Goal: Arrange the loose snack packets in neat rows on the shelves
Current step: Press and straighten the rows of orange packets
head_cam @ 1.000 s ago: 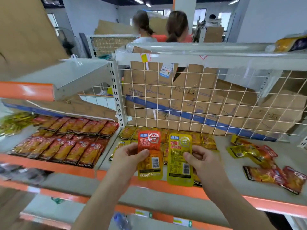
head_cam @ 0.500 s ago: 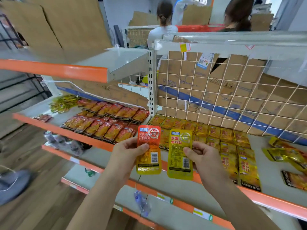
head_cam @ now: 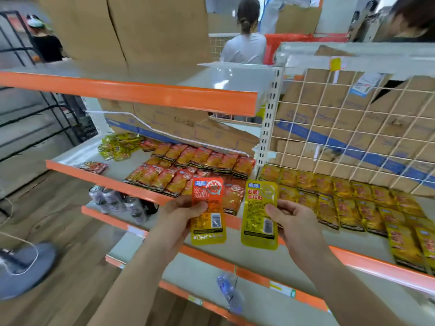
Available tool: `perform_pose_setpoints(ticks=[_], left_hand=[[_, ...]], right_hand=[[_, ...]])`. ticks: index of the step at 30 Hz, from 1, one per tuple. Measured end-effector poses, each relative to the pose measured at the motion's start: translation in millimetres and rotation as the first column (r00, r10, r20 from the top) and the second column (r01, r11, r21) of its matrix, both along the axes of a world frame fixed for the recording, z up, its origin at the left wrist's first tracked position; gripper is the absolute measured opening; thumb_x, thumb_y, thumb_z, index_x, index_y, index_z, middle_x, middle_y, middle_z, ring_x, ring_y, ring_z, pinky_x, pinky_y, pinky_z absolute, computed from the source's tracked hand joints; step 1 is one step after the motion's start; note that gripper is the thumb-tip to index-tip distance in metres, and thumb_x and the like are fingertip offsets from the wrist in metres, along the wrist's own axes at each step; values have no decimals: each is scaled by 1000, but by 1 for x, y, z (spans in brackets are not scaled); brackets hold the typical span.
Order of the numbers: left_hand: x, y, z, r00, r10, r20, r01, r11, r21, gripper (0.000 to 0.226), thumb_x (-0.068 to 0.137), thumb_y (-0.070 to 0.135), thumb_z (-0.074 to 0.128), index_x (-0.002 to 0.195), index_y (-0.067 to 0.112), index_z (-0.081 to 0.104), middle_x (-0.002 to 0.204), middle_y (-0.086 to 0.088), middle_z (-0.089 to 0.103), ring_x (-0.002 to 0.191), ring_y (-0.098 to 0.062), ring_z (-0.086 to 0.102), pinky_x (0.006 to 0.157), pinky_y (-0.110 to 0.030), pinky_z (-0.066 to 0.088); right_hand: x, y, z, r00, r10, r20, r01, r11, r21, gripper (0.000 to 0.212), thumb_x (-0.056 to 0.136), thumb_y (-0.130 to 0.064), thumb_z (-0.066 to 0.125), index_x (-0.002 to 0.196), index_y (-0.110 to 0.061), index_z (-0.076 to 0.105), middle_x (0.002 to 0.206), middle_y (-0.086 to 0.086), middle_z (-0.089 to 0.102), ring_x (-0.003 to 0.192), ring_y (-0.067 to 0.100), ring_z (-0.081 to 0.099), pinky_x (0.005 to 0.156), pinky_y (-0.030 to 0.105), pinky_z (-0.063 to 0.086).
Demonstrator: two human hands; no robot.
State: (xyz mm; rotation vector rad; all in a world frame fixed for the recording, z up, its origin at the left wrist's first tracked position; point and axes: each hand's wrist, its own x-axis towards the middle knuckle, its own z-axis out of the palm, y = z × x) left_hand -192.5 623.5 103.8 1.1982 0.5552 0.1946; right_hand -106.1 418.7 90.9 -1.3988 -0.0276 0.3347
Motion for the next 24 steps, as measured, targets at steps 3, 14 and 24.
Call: perform_pose_setpoints(ticks=[3, 14, 24], left_hand=[[-6, 35, -1, 1000, 2, 17, -2, 1000, 10, 29, 79, -1, 70, 108, -2, 68, 98, -17, 76, 80, -28, 74, 86, -49, 57], [-12, 114, -8, 998, -63, 11, 63, 998, 25, 45, 68, 8, 73, 111, -4, 67, 98, -16, 76, 80, -27, 75, 85, -46, 59], [31, 145, -25, 998, 56, 4, -56, 998, -37, 28, 79, 6, 70, 106, -2, 67, 84, -11, 76, 69, -24, 74, 63, -42, 63]], right_hand=[[-9, 33, 2, 1000, -12, -12, 13, 1000, 27, 3, 88, -5, 69, 89, -6, 66, 86, 9, 72, 83, 29, 67, 88, 50, 51], [-18, 108, -3, 997, 30, -75, -21, 994, 110, 8, 90, -6, 66, 82, -1, 65, 78, 11, 69, 71, 24, 67, 76, 39, 50], [23, 149, -19, 980, 75, -186, -53, 991, 123, 14, 93, -3, 61, 101, 7, 64, 88, 15, 74, 78, 27, 72, 75, 42, 59]])
